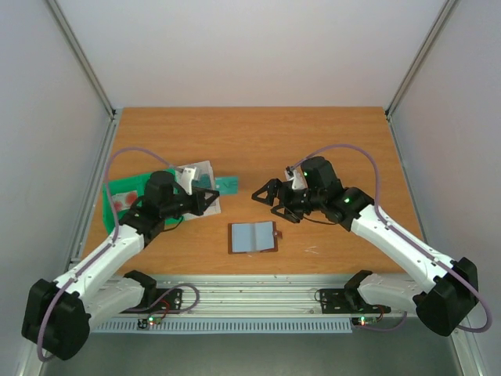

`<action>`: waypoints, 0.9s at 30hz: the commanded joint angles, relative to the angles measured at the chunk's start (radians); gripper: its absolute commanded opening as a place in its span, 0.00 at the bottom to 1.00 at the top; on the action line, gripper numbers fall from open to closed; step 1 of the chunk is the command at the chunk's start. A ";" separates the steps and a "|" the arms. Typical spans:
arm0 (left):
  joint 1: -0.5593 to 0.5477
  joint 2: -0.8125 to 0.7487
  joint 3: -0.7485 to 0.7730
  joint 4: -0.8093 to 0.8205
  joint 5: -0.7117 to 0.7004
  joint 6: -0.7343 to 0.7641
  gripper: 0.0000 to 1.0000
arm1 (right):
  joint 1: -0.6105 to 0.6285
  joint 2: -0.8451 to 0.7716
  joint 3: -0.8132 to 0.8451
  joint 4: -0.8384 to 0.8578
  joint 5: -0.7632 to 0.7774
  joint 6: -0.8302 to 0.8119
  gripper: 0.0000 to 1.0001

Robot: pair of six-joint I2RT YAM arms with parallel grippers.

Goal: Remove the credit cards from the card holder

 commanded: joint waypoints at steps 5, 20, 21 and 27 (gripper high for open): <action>0.159 -0.019 0.124 -0.287 -0.028 -0.203 0.00 | -0.006 -0.016 0.030 -0.057 0.035 -0.053 0.98; 0.220 0.119 0.282 -0.465 -0.235 -0.255 0.01 | -0.005 -0.013 0.044 -0.112 0.045 -0.101 0.99; 0.221 0.142 0.302 -0.479 -0.246 -0.258 0.01 | -0.005 -0.012 0.043 -0.114 0.048 -0.102 0.98; 0.230 0.286 0.383 -0.503 -0.261 -0.227 0.00 | -0.005 -0.010 0.049 -0.123 0.056 -0.115 0.99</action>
